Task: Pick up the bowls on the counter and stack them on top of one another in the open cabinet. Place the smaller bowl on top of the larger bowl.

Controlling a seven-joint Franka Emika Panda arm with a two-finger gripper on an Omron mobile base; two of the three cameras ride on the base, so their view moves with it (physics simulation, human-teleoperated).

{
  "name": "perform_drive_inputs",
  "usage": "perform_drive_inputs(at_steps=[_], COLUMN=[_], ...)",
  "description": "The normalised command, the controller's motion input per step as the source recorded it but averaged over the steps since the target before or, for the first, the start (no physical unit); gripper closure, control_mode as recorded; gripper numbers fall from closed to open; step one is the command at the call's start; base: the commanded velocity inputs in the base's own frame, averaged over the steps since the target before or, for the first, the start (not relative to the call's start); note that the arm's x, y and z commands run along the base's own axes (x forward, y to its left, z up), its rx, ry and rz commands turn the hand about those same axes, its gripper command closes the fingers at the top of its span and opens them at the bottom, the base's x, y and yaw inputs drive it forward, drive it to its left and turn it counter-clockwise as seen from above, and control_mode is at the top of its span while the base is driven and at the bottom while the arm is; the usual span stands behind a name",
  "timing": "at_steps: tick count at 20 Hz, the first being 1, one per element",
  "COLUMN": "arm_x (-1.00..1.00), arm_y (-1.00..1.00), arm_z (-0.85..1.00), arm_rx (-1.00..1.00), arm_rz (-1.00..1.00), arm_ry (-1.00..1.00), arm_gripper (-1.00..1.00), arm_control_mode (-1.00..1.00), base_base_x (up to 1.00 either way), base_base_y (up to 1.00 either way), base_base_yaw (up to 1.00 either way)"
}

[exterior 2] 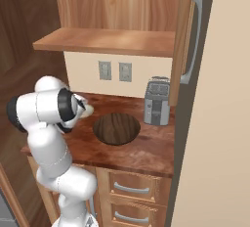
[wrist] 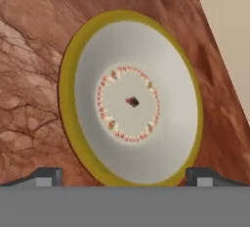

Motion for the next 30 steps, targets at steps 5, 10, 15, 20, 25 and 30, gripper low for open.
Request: perform_drive_inputs(at_steps=[5, 10, 15, 20, 25, 30], arm_x=[0.34, 0.31, 0.27, 0.20, 0.08, 0.00], arm_y=[0.07, 0.10, 0.13, 0.14, 0.06, 0.01], arm_z=[-0.24, -0.32, -0.28, -0.23, -0.07, 0.00], arm_rx=[0.00, 0.00, 0.00, 0.00, 0.00, 0.00], arm_rz=[0.00, 0.00, 0.00, 0.00, 0.00, 0.00], arm_ry=[0.00, 0.00, 0.00, 0.00, 0.00, 0.00], arm_gripper=[-1.00, -1.00, -1.00, 1.00, 1.00, 1.00], arm_control_mode=[-1.00, -1.00, -1.00, -1.00, -1.00, -1.00], base_base_x=[0.00, 0.00, 0.00, 0.00, 0.00, 0.00], base_base_y=[0.00, 0.00, 0.00, 0.00, 0.00, 0.00], base_base_yaw=[0.00, 0.00, 0.00, 0.00, 0.00, 0.00])
